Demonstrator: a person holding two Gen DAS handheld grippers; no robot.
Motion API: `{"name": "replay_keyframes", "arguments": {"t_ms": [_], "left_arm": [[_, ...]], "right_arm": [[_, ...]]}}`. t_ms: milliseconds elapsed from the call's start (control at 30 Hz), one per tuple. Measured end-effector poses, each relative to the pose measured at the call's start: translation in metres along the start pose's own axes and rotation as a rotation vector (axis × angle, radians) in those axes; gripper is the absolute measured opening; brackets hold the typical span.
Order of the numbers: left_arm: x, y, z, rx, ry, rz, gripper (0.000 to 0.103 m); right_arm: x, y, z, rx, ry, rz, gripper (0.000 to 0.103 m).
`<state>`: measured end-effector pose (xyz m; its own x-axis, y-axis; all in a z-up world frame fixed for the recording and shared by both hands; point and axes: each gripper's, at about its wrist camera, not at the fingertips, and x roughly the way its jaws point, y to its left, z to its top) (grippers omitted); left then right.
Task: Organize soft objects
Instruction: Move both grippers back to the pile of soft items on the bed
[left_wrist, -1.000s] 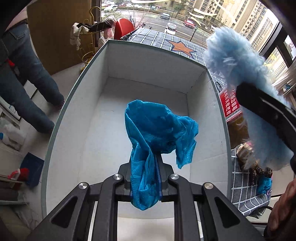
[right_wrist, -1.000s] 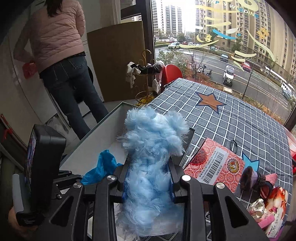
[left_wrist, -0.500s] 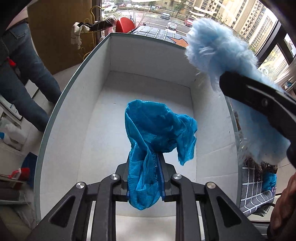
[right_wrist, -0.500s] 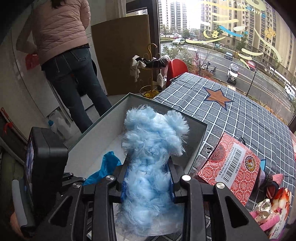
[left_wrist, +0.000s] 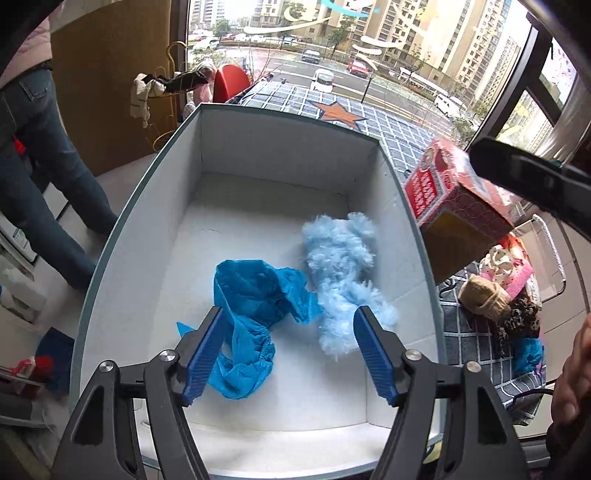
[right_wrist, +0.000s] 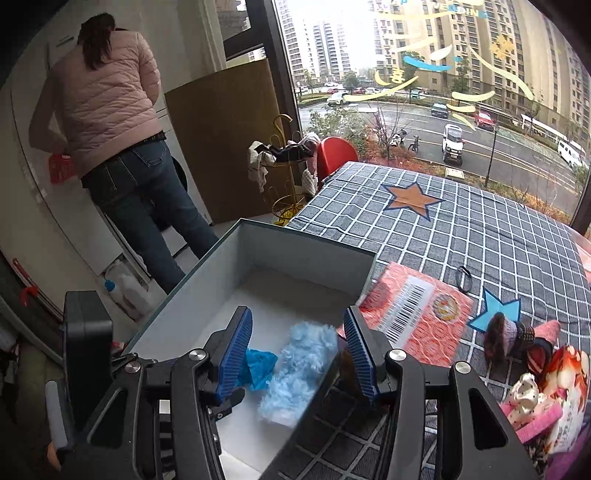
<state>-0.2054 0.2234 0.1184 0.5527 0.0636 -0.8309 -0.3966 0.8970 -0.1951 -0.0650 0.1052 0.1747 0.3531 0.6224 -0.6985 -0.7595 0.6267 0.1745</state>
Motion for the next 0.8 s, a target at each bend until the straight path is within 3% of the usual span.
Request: {"name": "replay_keyframes", "arguments": {"t_ms": [33,67,267,467,600,800], "left_arm": [[-0.003,0.000,-0.003,0.001,-0.010,-0.021,0.080],[-0.005,0.000,-0.006,-0.002,-0.013,-0.033,0.080],[-0.018,-0.015,-0.019,0.034,-0.028,-0.089,0.080],[-0.034,-0.099,-0.026,0.231,-0.026,-0.187,0.080],[-0.029,-0.163,-0.039,0.369,0.019,-0.267,0.080],[0.014,-0.222,-0.048,0.466,0.131,-0.253,0.080]], "right_arm": [[-0.010,-0.009,-0.005,0.022,-0.009,-0.012,0.072],[-0.019,-0.016,-0.011,0.040,-0.024,-0.027,0.074],[-0.085,-0.061,-0.050,0.098,-0.073,-0.157,0.074],[-0.122,-0.127,-0.104,0.231,-0.021,-0.317,0.074],[-0.135,-0.161,-0.144,0.334,0.017,-0.367,0.074],[-0.138,-0.185,-0.182,0.323,0.075,-0.436,0.074]]}}
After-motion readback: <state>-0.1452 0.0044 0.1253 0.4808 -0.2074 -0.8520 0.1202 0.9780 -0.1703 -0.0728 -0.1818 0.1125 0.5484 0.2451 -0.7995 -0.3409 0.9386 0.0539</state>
